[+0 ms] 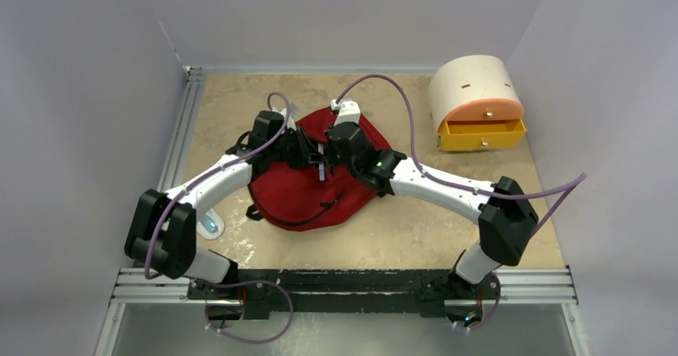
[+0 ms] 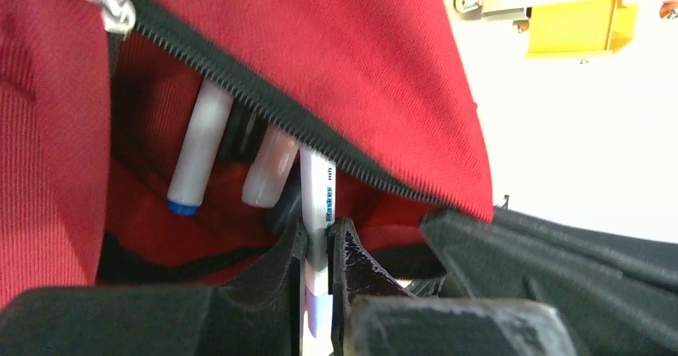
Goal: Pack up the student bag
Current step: Place the stationery in the student bag.
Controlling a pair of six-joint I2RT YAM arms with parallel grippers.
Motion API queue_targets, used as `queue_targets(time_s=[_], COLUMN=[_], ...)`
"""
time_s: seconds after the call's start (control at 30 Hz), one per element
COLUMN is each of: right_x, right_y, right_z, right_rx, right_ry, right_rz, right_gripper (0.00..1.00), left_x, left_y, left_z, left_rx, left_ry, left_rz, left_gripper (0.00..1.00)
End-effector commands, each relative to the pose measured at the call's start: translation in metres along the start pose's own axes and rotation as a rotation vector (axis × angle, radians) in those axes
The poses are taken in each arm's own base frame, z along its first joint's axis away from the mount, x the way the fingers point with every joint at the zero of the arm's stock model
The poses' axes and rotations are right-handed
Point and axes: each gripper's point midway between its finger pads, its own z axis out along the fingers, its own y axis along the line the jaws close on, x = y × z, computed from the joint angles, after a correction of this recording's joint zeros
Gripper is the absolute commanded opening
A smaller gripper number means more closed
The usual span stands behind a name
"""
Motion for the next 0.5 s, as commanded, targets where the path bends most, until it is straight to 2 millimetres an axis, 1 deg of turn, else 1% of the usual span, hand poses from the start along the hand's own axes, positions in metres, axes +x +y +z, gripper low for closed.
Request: queue_targets(time_s=[0.0, 0.33, 0.47], right_x=[-0.04, -0.034, -0.03], right_y=[0.022, 0.027, 0.031], right_z=[-0.018, -0.014, -0.013], right_rx=[-0.101, -0.13, -0.149], right_ry=[-0.111, -0.104, -0.091], right_rz=[0.093, 0.121, 0.125], right_gripper=[0.0, 0.0, 0.0], left_x=[-0.031, -0.051, -0.062], left_y=[-0.026, -0.025, -0.032], left_z=[0.006, 0.028, 0.037], left_rx=[0.07, 0.059, 0.088], left_ry=[-0.058, -0.093, -0.115], left_rz=[0.081, 0.076, 0.077], left_gripper=[0.0, 0.0, 0.0])
